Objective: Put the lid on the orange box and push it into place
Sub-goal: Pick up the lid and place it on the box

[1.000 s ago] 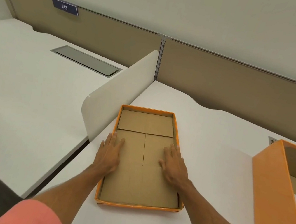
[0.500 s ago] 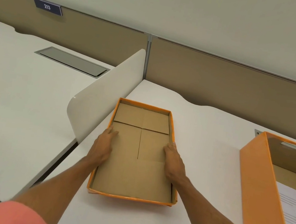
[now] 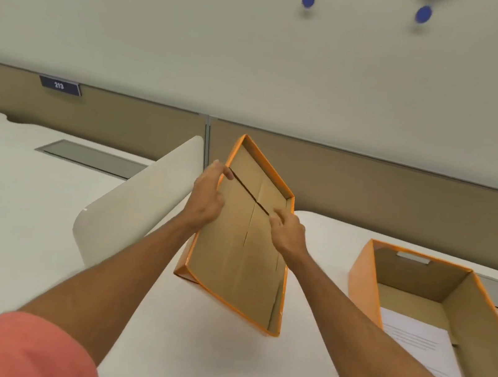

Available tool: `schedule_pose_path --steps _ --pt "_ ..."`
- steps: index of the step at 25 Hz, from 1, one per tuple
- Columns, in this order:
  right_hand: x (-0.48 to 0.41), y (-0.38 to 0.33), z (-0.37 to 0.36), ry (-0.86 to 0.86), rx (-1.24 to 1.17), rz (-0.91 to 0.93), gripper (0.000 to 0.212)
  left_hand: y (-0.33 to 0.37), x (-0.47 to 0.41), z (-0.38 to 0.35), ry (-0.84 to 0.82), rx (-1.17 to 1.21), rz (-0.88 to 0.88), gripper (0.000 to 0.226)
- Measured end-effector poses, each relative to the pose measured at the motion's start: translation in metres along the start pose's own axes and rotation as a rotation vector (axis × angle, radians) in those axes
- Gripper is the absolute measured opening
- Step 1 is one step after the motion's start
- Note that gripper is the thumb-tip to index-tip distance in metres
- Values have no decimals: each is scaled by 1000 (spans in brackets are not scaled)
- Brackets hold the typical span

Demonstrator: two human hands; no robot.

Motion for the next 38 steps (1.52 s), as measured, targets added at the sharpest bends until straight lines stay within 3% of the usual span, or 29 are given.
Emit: schedule_pose_path --steps 1,4,8,10,13,15,17,21,26,30,33,36,38 --pt "-3 -17 14 -19 -123 5 25 19 -3 -10 0 15 -13 48" --pt "-9 -45 49 -79 -329 -18 42 69 -4 -44 -3 96 -12 45" --pt "-13 -37 94 -161 -605 -105 51 124 6 -89 -19 232 -43 49" --pt "-15 -24 124 -133 -688 -123 51 145 15 -111 -42 324 -14 64" --pt "-10 3 169 -30 -806 -140 35 184 32 -148 -171 438 -42 84" --pt "-7 19 200 41 -854 -128 24 201 44 -173 -303 573 -57 84" --pt "-2 35 227 88 -884 -130 27 201 51 -186 -307 708 22 72" --pt "15 68 273 148 -972 -175 32 151 64 -202 -195 442 201 51" --pt "33 115 301 131 -1095 -252 34 104 96 -228 -240 335 354 65" --pt "49 154 315 144 -1115 -306 36 83 103 -240 -187 320 539 79" --pt "64 180 328 200 -1097 -325 29 75 102 -249 -169 303 559 55" --pt "78 208 344 290 -820 -330 21 86 104 -263 -205 213 445 39" --pt "87 224 351 268 -567 -334 33 98 106 -273 -235 132 345 34"
Point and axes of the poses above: each hand's wrist, its own x-axis away from the middle knuckle, its own z-axis out of the back of the hand, y = z × x, the point moved 9 cm from there along -x, towards the middle knuckle, and after that the axes turned 7 degrees about x, right-handed, at the moved point
